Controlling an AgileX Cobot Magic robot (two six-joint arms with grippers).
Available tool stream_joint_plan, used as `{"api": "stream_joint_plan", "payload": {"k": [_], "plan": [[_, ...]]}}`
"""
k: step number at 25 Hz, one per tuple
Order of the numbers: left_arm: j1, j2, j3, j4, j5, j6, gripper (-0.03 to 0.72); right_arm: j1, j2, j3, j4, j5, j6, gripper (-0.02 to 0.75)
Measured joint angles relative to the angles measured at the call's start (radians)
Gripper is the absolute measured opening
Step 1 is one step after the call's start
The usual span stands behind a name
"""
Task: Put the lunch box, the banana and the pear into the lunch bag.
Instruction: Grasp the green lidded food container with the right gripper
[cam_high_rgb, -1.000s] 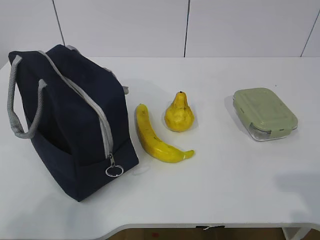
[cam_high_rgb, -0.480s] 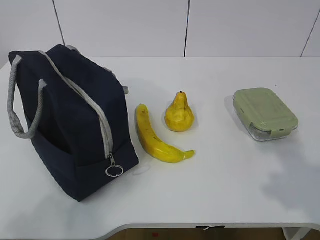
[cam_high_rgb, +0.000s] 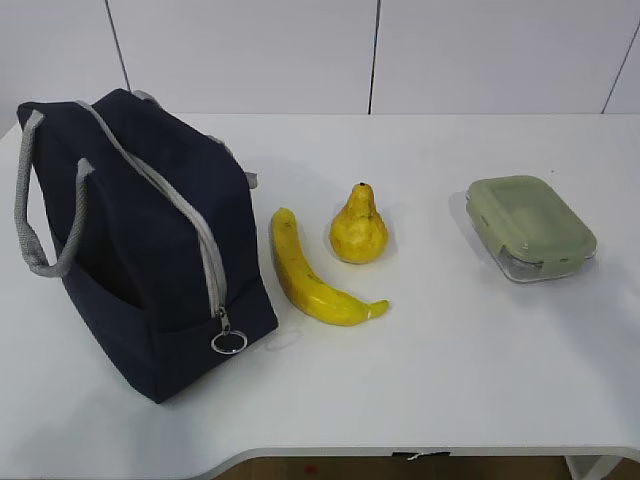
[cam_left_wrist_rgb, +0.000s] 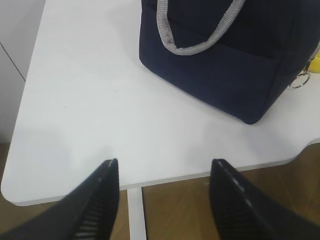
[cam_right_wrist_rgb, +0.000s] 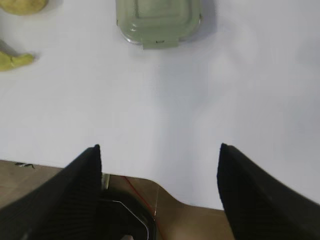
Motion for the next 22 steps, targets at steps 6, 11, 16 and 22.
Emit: {"api": "stream_joint_plan", "payload": {"k": [6, 11, 16, 22], "plan": [[0.0, 0.0, 0.0, 0.0, 0.0, 0.0, 0.434, 0.0, 0.121, -0.085, 0.038, -0.044, -0.037, 0.568], [0.0, 0.0, 0.0, 0.0, 0.0, 0.0, 0.434, 0.0, 0.181, -0.13, 0.094, -0.046, -0.084, 0.565], [0.0, 0.0, 0.0, 0.0, 0.0, 0.0, 0.434, -0.057, 0.252, -0.191, 0.199, -0.052, -0.164, 0.544], [0.0, 0.0, 0.0, 0.0, 0.0, 0.0, 0.434, -0.181, 0.358, -0.243, 0.382, -0.049, -0.309, 0.521]]}}
